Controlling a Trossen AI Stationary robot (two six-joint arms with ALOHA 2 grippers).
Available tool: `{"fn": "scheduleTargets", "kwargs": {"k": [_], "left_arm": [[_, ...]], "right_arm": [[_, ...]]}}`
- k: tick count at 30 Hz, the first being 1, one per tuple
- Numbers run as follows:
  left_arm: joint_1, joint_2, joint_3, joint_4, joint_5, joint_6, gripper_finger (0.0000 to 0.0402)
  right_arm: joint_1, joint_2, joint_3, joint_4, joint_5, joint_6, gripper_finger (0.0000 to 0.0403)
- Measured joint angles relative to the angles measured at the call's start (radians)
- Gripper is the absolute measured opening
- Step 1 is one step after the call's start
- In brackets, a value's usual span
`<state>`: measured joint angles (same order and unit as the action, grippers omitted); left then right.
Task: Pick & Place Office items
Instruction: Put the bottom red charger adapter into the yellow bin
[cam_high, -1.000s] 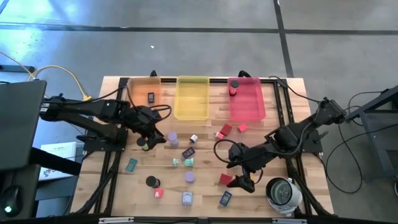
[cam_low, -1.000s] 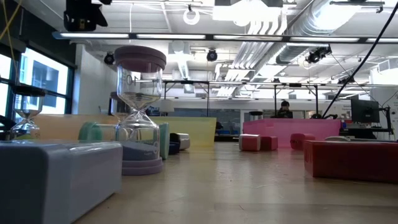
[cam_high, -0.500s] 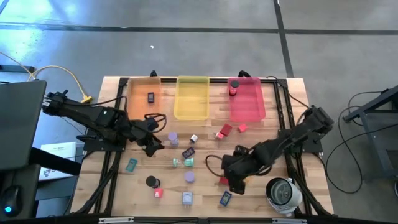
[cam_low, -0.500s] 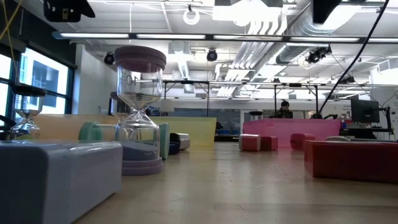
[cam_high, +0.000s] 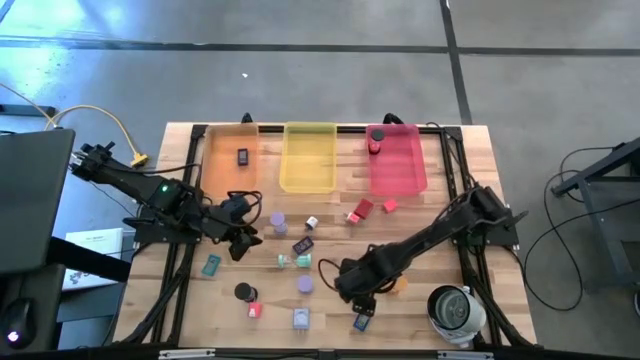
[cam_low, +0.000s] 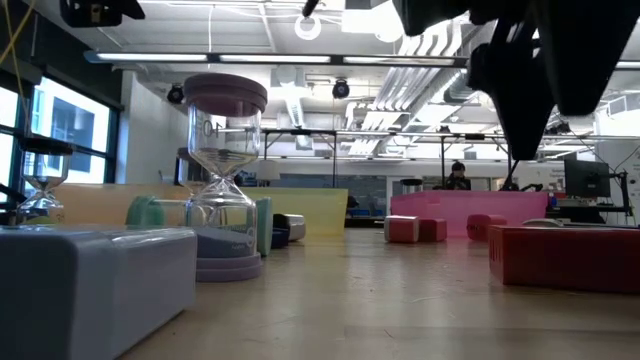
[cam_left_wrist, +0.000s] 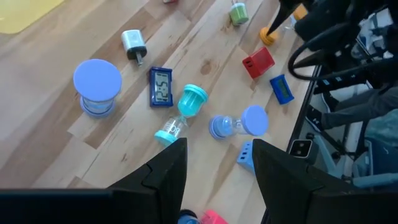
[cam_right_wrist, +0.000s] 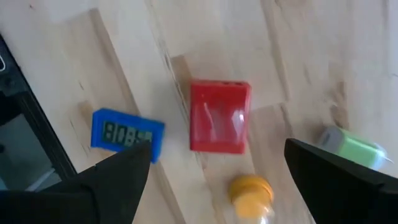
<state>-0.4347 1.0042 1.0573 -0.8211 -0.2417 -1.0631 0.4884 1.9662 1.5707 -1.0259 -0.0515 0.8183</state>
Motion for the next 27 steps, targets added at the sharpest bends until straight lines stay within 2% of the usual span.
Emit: {"fn": "scheduleTargets", "kwargs": {"k": [13, 27], "left_arm": [[0.000, 0.000, 0.000, -0.001, 0.010, 0.019, 0.0175], [0.000, 0.000, 0.000, -0.001, 0.035, 0.053, 0.0175]], "right_arm": [[0.002, 0.088, -0.001, 0.019, 0.072, -0.016, 0.0358], [0.006, 0.129, 0.001, 0.040, 0.040, -0.044, 0.0358]]}}
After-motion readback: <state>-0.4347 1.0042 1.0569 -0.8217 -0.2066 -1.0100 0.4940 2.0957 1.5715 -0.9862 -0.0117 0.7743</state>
